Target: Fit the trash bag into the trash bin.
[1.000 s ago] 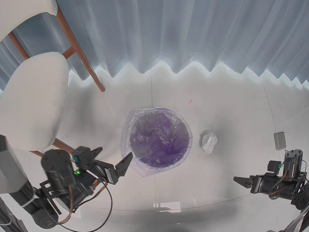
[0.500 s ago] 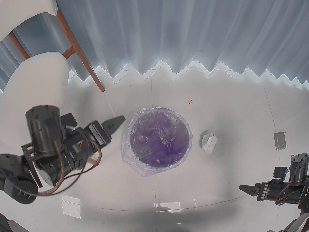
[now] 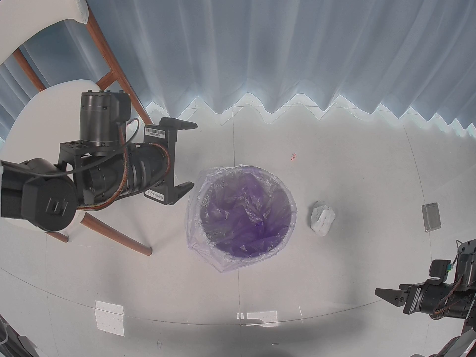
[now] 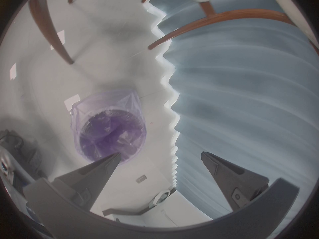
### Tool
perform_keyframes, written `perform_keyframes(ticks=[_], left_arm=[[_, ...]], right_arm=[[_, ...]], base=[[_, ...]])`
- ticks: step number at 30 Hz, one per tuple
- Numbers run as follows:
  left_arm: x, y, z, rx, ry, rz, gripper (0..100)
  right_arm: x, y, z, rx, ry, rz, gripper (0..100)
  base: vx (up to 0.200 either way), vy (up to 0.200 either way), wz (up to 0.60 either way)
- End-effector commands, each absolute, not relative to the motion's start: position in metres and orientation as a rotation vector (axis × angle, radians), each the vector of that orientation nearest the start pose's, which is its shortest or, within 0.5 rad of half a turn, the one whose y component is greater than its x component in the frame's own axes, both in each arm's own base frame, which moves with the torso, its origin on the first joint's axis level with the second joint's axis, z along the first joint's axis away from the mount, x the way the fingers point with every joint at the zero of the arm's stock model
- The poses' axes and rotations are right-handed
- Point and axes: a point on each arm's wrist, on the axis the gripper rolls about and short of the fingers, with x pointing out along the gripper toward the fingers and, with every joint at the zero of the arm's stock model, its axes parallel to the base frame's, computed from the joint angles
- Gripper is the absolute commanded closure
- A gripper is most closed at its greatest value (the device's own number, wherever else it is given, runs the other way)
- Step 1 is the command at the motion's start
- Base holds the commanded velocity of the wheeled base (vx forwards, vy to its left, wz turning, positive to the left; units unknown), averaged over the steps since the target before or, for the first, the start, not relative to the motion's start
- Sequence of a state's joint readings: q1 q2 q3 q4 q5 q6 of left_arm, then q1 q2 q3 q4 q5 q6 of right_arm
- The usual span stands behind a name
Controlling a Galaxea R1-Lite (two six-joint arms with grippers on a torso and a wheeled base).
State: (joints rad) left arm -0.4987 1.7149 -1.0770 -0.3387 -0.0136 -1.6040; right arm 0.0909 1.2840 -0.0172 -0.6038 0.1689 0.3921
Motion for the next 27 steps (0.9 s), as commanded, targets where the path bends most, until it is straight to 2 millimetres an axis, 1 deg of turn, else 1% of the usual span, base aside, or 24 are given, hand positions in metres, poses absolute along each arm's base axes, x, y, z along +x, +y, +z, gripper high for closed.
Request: perform_keyframes(ticks=[1,3,4,5,6,8,10,11,12,15,17,18,22,23,27], left_arm=[[0.312,-0.163,0.18,-1.267,0.924,-0.159,0],[0.306,-0.161,0.169,-1.126,1.044,-0.139,0],[0.302,-0.161,0.165,-1.024,1.1,-0.126,0],[0.3,-0.162,0.163,-0.978,1.123,-0.12,0],[0.296,-0.167,0.151,-0.832,1.191,-0.078,0],[0.297,-0.174,0.134,-0.668,1.191,0.021,0],[0.306,-0.181,0.12,-0.606,1.14,0.094,0],[0.309,-0.183,0.116,-0.596,1.135,0.105,0],[0.316,-0.187,0.11,-0.593,1.123,0.108,0],[0.327,-0.194,0.108,-0.606,1.104,0.092,0],[0.333,-0.198,0.101,-0.596,1.112,0.095,0],[0.336,-0.204,0.095,-0.589,1.112,0.09,0],[0.341,-0.209,0.091,-0.589,1.111,0.091,0],[0.343,-0.212,0.085,-0.582,1.117,0.098,0],[0.348,-0.217,0.077,-0.564,1.104,0.12,0]], right_arm=[[0.11,0.014,0.081,0.407,0.701,0.132,0],[0.11,0.014,0.081,0.407,0.702,0.132,0],[0.11,0.014,0.081,0.407,0.702,0.132,0],[0.11,0.014,0.081,0.408,0.704,0.133,0],[0.11,0.014,0.081,0.407,0.702,0.132,0],[0.11,0.014,0.081,0.409,0.704,0.132,0],[0.109,0.014,0.081,0.414,0.71,0.129,0],[0.109,0.014,0.08,0.414,0.712,0.129,0],[0.109,0.014,0.08,0.418,0.716,0.131,0],[0.109,0.015,0.08,0.421,0.719,0.145,0],[0.109,0.015,0.08,0.419,0.719,0.147,0],[0.109,0.015,0.08,0.419,0.719,0.149,0],[0.109,0.015,0.08,0.423,0.718,0.146,0],[0.109,0.015,0.081,0.422,0.717,0.148,0],[0.109,0.015,0.081,0.422,0.717,0.148,0]], base=[[0.0,0.0,0.0],[0.0,0.0,0.0],[0.0,0.0,0.0],[0.0,0.0,0.0],[0.0,0.0,0.0],[0.0,0.0,0.0],[0.0,0.0,0.0],[0.0,0.0,0.0],[0.0,0.0,0.0],[0.0,0.0,0.0],[0.0,0.0,0.0],[0.0,0.0,0.0],[0.0,0.0,0.0],[0.0,0.0,0.0],[0.0,0.0,0.0]])
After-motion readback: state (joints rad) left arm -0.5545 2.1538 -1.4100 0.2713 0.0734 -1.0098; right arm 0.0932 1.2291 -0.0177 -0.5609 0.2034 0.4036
